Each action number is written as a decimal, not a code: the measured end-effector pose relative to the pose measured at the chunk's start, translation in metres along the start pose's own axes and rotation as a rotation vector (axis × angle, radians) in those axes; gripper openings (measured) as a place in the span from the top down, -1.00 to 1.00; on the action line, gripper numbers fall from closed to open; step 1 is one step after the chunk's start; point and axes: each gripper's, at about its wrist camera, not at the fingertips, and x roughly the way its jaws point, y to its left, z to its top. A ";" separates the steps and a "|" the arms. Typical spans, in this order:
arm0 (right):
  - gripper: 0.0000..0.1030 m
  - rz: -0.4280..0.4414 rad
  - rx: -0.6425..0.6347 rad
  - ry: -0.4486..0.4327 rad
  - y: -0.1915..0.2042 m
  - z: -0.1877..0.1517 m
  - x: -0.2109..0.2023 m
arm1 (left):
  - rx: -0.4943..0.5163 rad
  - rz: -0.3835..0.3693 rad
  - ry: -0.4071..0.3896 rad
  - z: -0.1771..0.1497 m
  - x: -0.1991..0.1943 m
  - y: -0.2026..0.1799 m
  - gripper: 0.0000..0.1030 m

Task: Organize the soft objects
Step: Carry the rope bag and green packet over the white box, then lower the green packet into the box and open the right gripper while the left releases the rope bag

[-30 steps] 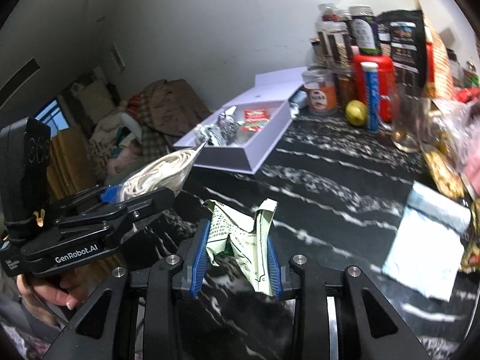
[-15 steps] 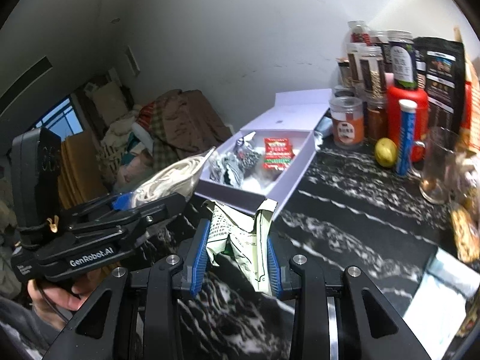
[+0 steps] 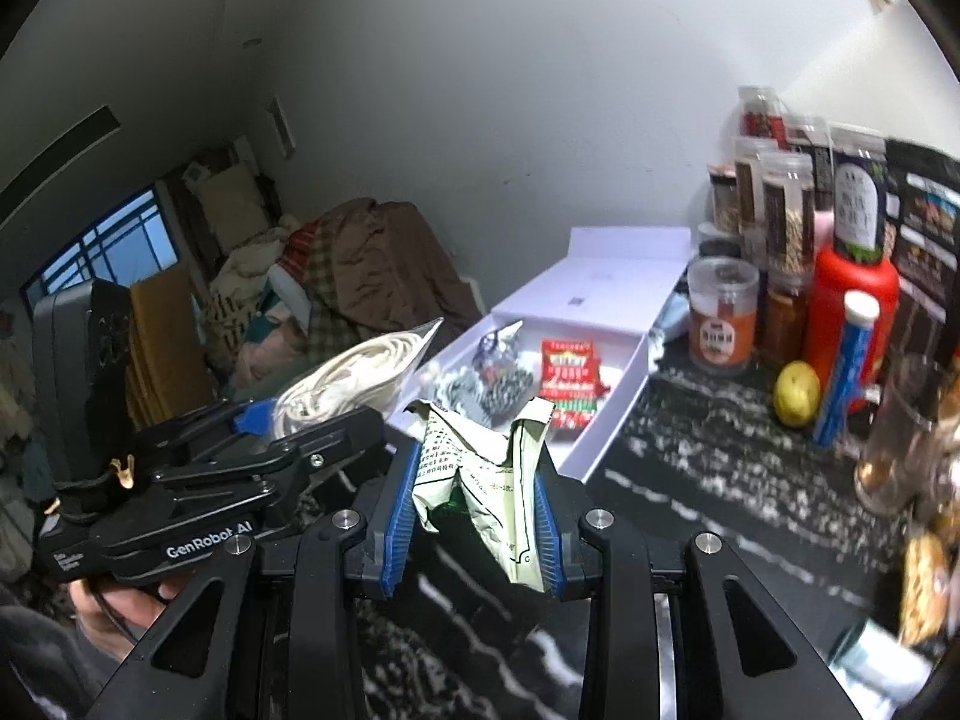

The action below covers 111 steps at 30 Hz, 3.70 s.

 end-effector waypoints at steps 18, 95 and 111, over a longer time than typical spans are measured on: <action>0.34 -0.020 -0.041 -0.035 -0.022 0.060 0.048 | 0.036 0.030 -0.080 0.056 0.050 0.016 -0.07; -0.04 -0.053 0.036 0.262 -0.091 0.050 0.259 | -0.044 0.195 0.397 0.024 0.246 0.094 -0.33; -0.11 -0.081 0.050 0.227 -0.095 0.066 0.228 | -0.021 0.169 0.328 0.043 0.224 0.078 -0.42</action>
